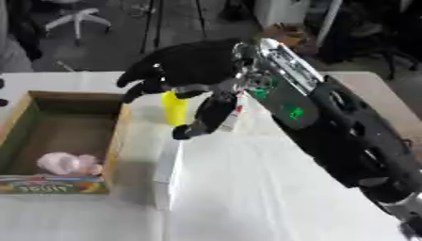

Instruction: Pick up objects on the table and place them in the box.

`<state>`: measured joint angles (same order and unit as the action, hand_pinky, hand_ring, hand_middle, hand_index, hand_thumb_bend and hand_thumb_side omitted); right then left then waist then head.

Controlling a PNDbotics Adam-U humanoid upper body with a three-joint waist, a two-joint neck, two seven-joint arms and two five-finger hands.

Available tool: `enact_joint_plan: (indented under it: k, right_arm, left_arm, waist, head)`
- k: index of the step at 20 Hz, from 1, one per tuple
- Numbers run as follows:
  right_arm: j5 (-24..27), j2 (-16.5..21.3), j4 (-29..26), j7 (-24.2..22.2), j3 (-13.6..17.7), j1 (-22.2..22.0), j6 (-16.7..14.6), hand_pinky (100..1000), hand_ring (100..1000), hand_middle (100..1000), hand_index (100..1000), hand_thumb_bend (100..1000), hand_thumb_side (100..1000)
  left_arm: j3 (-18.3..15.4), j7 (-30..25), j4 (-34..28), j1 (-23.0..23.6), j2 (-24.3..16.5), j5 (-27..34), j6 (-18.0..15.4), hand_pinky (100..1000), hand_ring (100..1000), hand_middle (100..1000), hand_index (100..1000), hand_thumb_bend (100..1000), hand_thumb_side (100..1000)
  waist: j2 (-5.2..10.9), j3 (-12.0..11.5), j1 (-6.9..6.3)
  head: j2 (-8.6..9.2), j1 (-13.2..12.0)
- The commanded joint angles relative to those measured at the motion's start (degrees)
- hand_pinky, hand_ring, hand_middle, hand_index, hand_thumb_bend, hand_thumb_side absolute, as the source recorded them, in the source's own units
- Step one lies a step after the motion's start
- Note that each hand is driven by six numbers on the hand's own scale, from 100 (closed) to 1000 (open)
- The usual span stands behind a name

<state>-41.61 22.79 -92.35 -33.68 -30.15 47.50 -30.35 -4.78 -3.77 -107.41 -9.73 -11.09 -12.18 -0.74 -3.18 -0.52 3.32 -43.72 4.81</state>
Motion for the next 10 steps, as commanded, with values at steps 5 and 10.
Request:
enact_joint_plan:
  k: [5,10]
  right_arm:
    - [-6.6,-2.3,8.3,-14.4,1.6,0.3,-18.8,962,990,969,948,476,215]
    - [-11.0,-2.7,12.3,-11.7,0.8,-0.7,-20.9,958,988,966,945,466,208]
  left_arm:
    - [0.0,-0.4,-0.8,-0.8,-0.6,0.2,-0.1,689,788,662,810,488,958]
    - [0.0,-0.3,-0.8,-0.8,-0.6,0.2,-0.1,689,788,658,810,489,958]
  waist:
    - [0.44,-0.2,-0.42]
    - [0.47,-0.3,-0.35]
  head:
    - [-0.39,0.3]
    - [-0.39,0.3]
